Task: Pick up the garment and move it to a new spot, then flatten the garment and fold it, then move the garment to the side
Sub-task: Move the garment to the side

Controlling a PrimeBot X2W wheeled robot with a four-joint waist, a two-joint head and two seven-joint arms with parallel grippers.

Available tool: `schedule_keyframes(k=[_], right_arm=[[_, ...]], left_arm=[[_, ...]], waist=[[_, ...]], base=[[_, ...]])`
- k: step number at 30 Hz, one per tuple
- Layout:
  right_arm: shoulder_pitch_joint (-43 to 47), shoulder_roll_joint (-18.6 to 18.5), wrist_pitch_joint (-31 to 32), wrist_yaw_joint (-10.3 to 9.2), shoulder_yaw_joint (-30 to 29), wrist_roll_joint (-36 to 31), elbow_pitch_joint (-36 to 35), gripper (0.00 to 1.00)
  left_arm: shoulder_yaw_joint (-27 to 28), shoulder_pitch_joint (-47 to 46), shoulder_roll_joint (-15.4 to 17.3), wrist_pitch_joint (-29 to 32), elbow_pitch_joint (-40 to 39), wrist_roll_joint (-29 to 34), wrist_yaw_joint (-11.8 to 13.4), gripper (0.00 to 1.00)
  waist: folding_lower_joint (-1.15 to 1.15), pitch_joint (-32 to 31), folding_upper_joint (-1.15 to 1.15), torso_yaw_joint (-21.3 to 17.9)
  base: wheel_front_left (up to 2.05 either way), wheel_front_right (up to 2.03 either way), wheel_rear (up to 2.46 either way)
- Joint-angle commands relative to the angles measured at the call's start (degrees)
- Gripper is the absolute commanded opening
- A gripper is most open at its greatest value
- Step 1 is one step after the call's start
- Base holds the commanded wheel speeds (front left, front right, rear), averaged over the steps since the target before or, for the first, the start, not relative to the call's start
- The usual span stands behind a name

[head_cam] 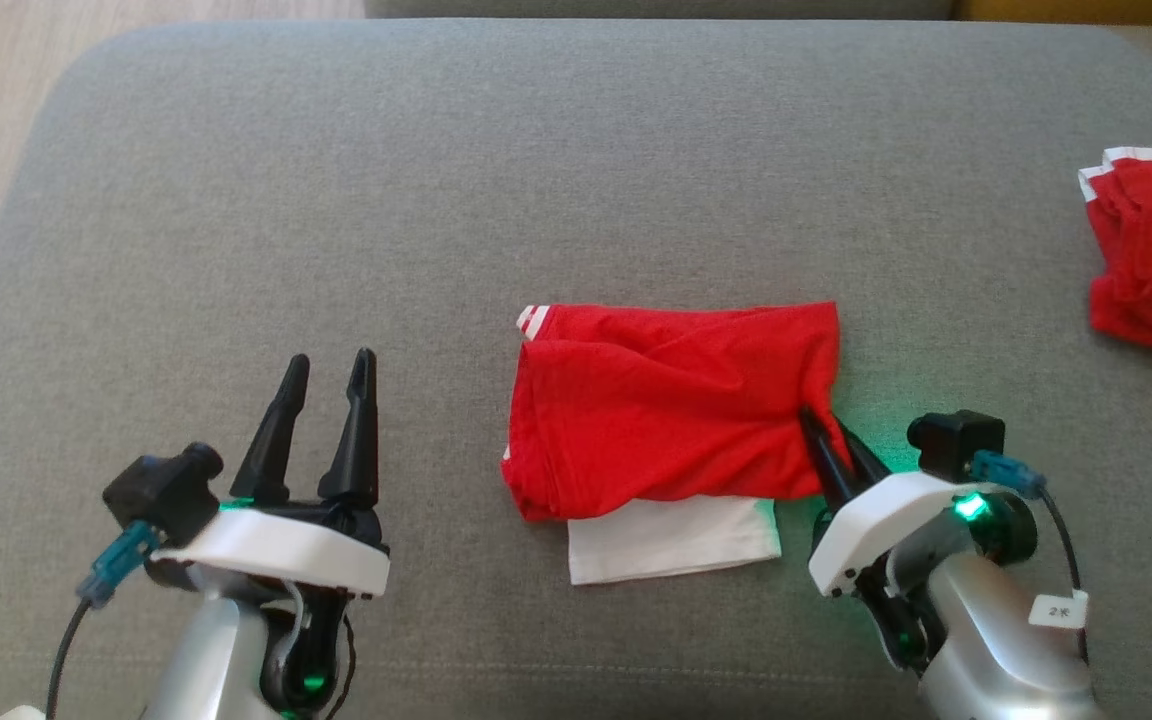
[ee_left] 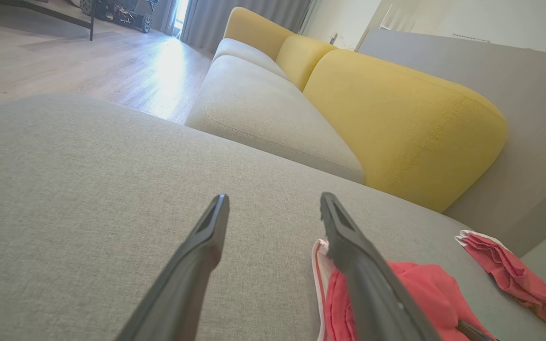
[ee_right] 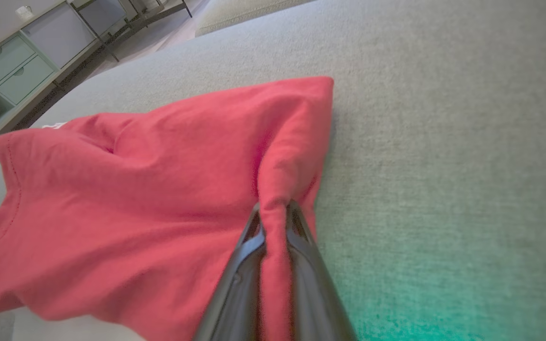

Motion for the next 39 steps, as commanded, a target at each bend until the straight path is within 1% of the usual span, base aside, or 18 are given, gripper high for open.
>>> schedule_keyframes(k=[1, 7, 11, 17, 20, 21, 23, 28, 33, 39], right_arm=[[-2.47, -0.65, -1.3, -0.05, 1.21, -0.5, -0.8, 0.0], [-6.37, -3.93, -5.09, -0.05, 0.62, -5.87, -1.4, 0.0], [-9.47, -6.78, -5.65, -0.05, -0.58, -9.52, -3.06, 0.0], [-15.07, -12.24, -2.87, -0.05, -2.98, -12.87, -6.22, 0.0], [-17.8, -14.92, -1.0, -0.05, -4.51, -13.32, -6.55, 0.0], [-17.8, -14.92, -1.0, -0.05, -4.51, -13.32, -6.55, 0.0], [-19.82, -16.68, 0.11, -0.05, -5.6, -14.15, -6.35, 0.0], [-23.57, -20.24, 2.55, -0.05, -11.6, -16.76, -3.69, 0.0], [-25.33, -21.8, 4.14, -0.05, -17.11, -19.83, -0.74, 0.0], [-25.84, -20.74, 5.26, -0.05, -21.12, -23.13, 0.62, 0.0]], left_arm=[[2.19, -2.01, 0.14, -0.7, -1.63, 0.44, -0.36, 1.0], [2.38, -2.06, 0.14, -0.7, -2.02, 0.52, -0.36, 1.0], [2.21, -2.39, 0.16, -0.7, -2.46, 0.66, -0.36, 1.0], [1.82, -4.14, 0.58, -0.7, -4.24, 0.7, -0.36, 1.0], [1.14, -5.14, 1.19, -0.7, -4.8, 0.69, -0.36, 1.0], [1.14, -5.14, 1.19, -0.7, -4.8, 0.69, -0.36, 1.0], [0.7, -5.97, 1.81, -0.7, -5.06, 0.69, -0.36, 1.0], [-1.16, -8.27, 3.18, -0.7, -5.19, 0.7, -0.36, 1.0], [-2.04, -10.31, 3.6, -0.7, -5.54, 0.41, -0.36, 1.0], [-2.53, -10.52, 4.17, -0.7, -5.45, 0.21, -0.36, 1.0]], waist=[[0.0, -0.09, 0.0, -0.24], [0.0, 0.11, 0.0, -1.62], [0.0, 0.41, 0.0, -2.96], [0.0, 3.16, 0.0, -5.72], [0.0, 5.12, 0.0, -7.31], [0.0, 5.12, 0.0, -7.31], [0.0, 6.59, 0.0, -8.43], [0.0, 9.1, 0.0, -10.05], [0.0, 10.91, 0.0, -10.92], [0.0, 11.77, 0.0, -11.58]], base=[[0.0, 0.0, 0.0], [0.0, 0.0, 0.0], [0.0, 0.0, 0.0], [0.0, 0.0, 0.0], [0.0, 0.0, 0.0], [0.0, 0.0, 0.0], [0.0, 0.0, 0.0], [0.0, 0.0, 0.0], [0.0, 0.0, 0.0], [0.0, 0.0, 0.0]])
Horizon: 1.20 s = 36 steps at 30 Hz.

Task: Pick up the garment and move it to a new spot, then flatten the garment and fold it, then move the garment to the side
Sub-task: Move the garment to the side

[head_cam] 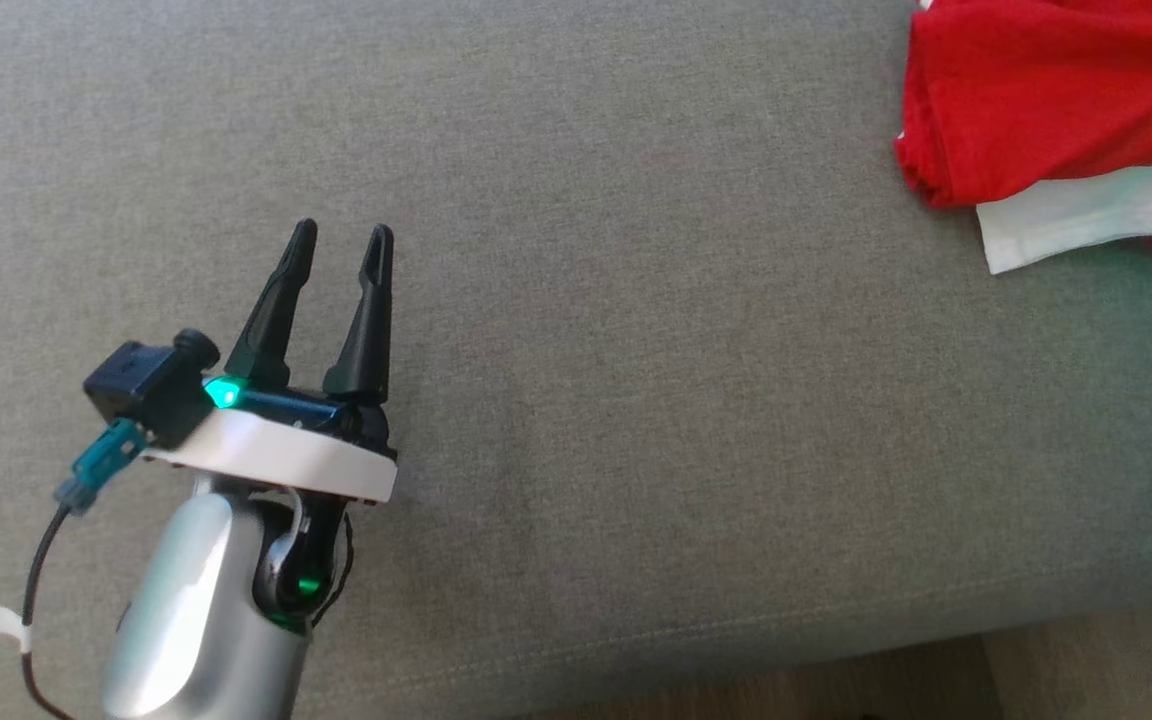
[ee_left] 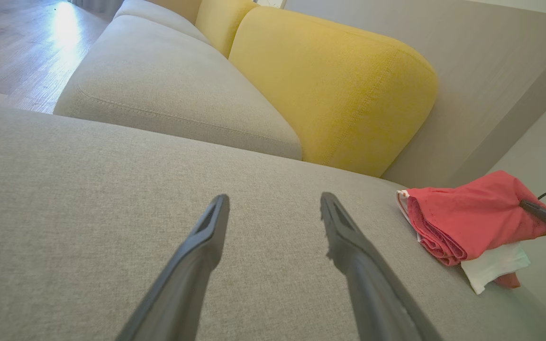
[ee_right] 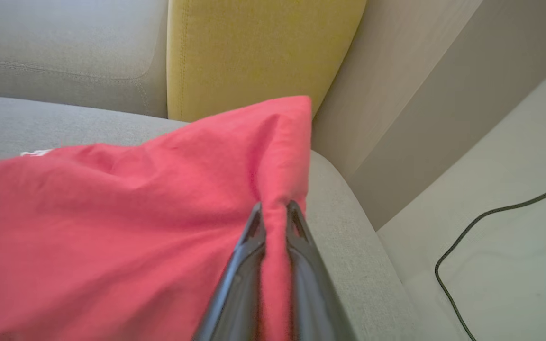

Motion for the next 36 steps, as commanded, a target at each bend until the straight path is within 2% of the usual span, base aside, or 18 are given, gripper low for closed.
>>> schedule_keyframes(k=[1, 5, 6, 7, 8, 16, 26, 36], right_arm=[[-1.14, -0.29, 0.38, -0.04, -0.29, -0.87, -1.35, 0.0], [-1.29, 0.72, 0.41, -0.04, -1.09, -1.47, -0.98, 0.0], [-1.46, 0.96, 0.29, -0.04, -1.08, -1.34, -0.86, 0.04], [-1.55, 1.05, 0.17, -0.04, -0.96, -1.48, -0.79, 0.72], [-1.56, 1.18, 0.08, -0.04, -0.85, -1.7, -0.81, 1.0], [-0.51, 2.74, 0.64, -0.04, -0.67, -2.84, -3.69, 1.0], [1.12, 5.02, 1.28, -0.04, 2.93, -0.61, -12.93, 1.0], [12.84, 11.58, -2.77, -0.04, 7.05, 6.15, -26.63, 1.0]], left_arm=[[1.61, -1.41, 1.38, -0.69, -1.83, -0.17, -0.36, 1.0], [1.38, -1.33, 1.67, -0.69, -1.52, -0.32, -0.36, 1.0], [1.28, -1.35, 1.74, -0.69, -1.46, -0.37, -0.36, 1.0], [1.21, -1.4, 1.77, -0.69, -1.39, -0.41, -0.36, 1.0], [1.18, -1.44, 1.76, -0.69, -1.31, -0.44, -0.36, 1.0], [1.32, -0.89, 1.26, -0.69, -0.56, -0.6, -0.36, 1.0], [2.19, 0.51, -0.18, -0.69, -0.38, -0.83, -0.36, 1.0], [7.08, 3.77, -2.22, -0.69, -1.96, -0.81, -0.36, 1.0]], waist=[[0.0, 0.41, 0.0, -0.18], [0.0, 0.73, 0.0, -0.47], [0.0, 0.72, 0.0, -0.51], [0.0, 0.68, 0.0, -0.54], [0.0, 0.57, 0.0, -0.56], [0.0, -1.71, 0.0, -0.67], [0.0, -6.0, 0.0, 0.91], [0.0, -12.25, 0.0, 5.02]], base=[[0.0, 0.0, 0.0], [0.0, 0.0, 0.0], [0.0, 0.0, 0.0], [0.0, 0.0, 0.0], [0.0, 0.0, 0.0], [0.0, 0.0, 0.0], [0.0, 0.0, 0.0], [0.0, 0.0, 0.0]])
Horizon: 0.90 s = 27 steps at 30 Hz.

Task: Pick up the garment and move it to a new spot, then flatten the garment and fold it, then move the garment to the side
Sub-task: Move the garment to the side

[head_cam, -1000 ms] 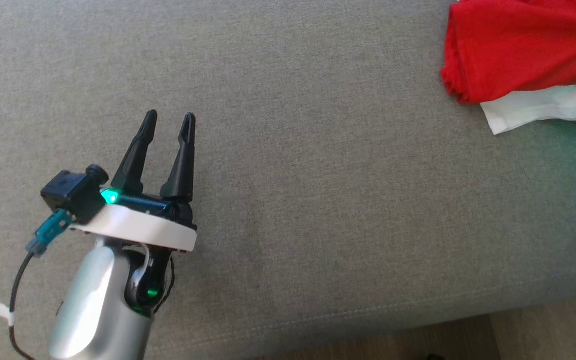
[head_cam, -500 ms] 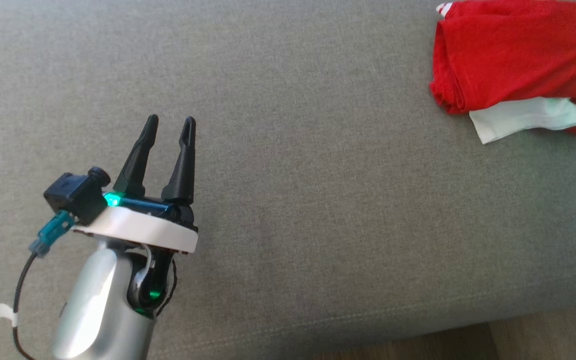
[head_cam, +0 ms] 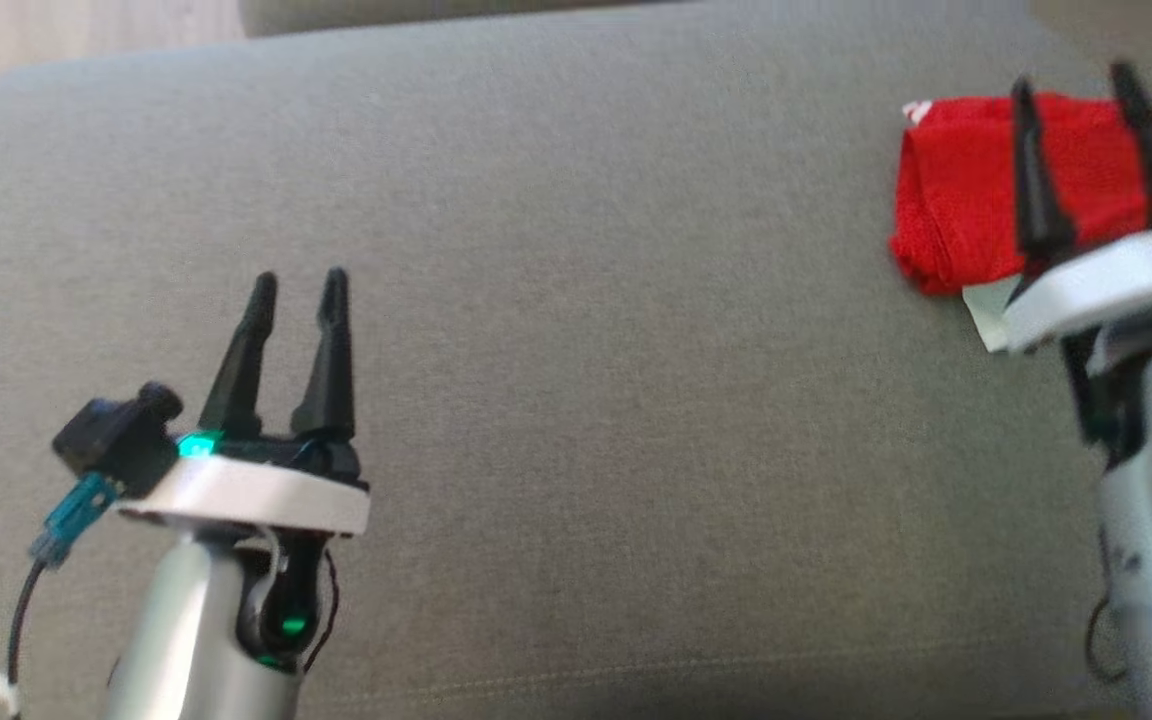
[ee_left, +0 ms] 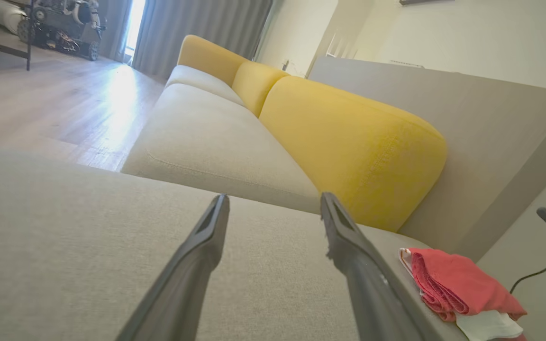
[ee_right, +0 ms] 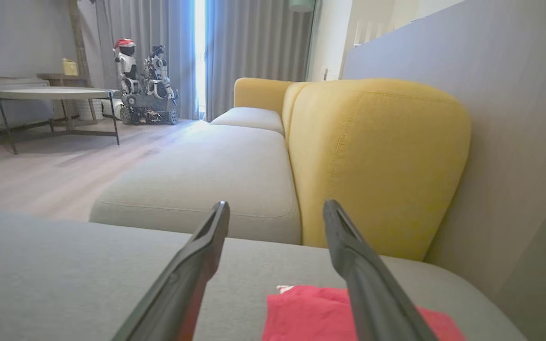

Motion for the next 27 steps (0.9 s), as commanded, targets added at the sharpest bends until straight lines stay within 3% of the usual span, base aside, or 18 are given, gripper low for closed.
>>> schedule_keyframes(k=[1, 11, 27], right_arm=[[-0.09, 0.49, -0.72, -0.04, 0.84, 0.4, -2.65, 1.0], [11.17, 6.58, -6.43, -0.04, -1.26, 1.58, -6.87, 1.0], [19.12, 9.33, -10.59, -0.04, -1.03, -0.92, -5.59, 1.0]], left_arm=[[2.41, -0.4, 0.24, -0.69, -1.94, -0.18, -0.36, 1.0], [4.35, 3.21, -0.09, -0.69, -3.31, 0.02, -0.36, 1.0], [7.77, 7.39, -0.11, -0.69, -5.92, 2.06, 0.8, 1.0]], waist=[[0.0, -1.55, 0.0, 1.35], [0.0, -4.76, 0.0, 3.62], [0.0, -5.61, 0.0, 3.98]], base=[[0.0, 0.0, 0.0], [0.0, 0.0, 0.0], [0.0, 0.0, 0.0]])
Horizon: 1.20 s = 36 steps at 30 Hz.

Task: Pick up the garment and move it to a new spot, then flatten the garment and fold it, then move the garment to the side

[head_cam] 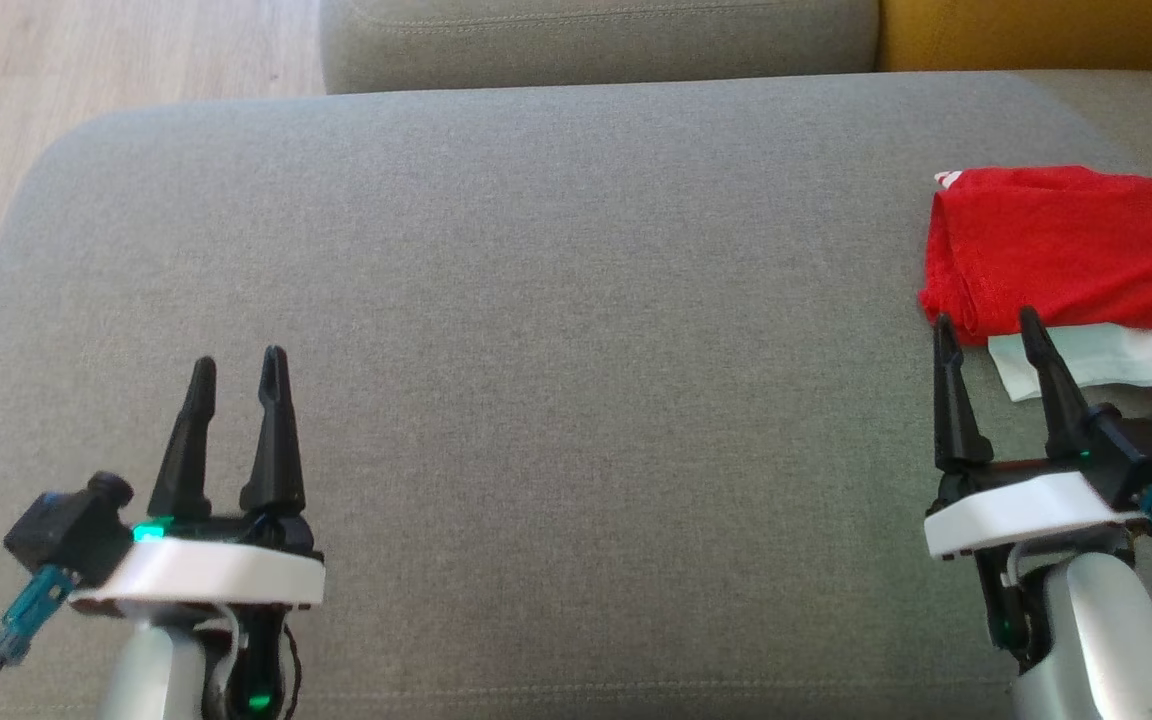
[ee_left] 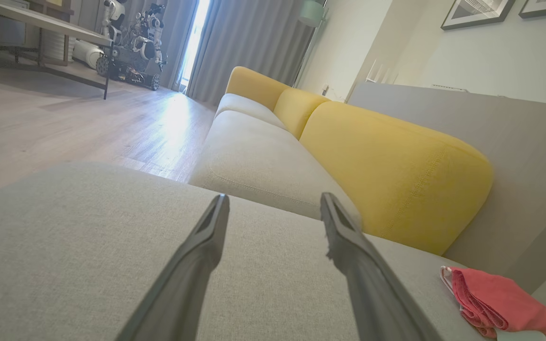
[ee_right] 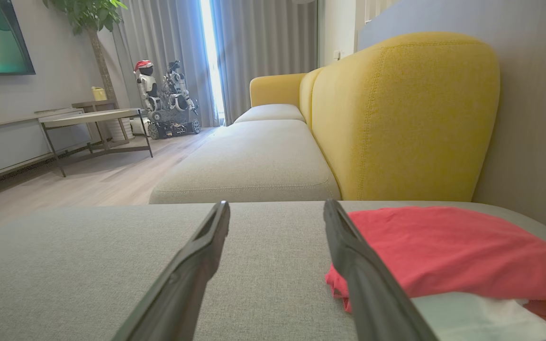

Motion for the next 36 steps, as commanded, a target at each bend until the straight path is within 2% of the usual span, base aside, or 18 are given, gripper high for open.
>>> schedule_keyframes(k=[1, 31, 32, 36], right_arm=[[-1.32, 0.34, -0.86, -0.04, 1.39, -0.17, -1.94, 1.0], [-2.34, 0.54, -1.19, -0.04, 3.08, 0.87, -1.18, 1.0], [-0.18, 0.53, -0.8, 0.0, 1.75, 0.59, 0.39, 0.0], [1.31, 0.78, -0.64, 0.0, 1.96, 0.85, 3.68, 0.0]], left_arm=[[2.1, -0.94, 0.22, -0.29, -2.02, -0.68, 0.2, 1.0], [3.13, -1.2, 0.22, -0.29, 1.21, -5.49, -0.75, 1.0], [0.88, 0.88, -0.05, 0.01, 3.07, -5.48, -0.58, 0.0], [0.23, 2.12, -0.2, 0.1, 6.54, -5.65, -0.57, 0.0]], waist=[[0.0, 0.03, 0.0, 0.03], [0.0, 0.23, 0.0, 0.39], [0.0, 0.24, 0.0, 0.39], [0.0, 0.23, 0.0, 0.38]], base=[[0.0, 0.0, 0.0], [0.0, 0.0, 0.0], [0.0, 0.0, 0.0], [0.0, 0.0, 0.0]])
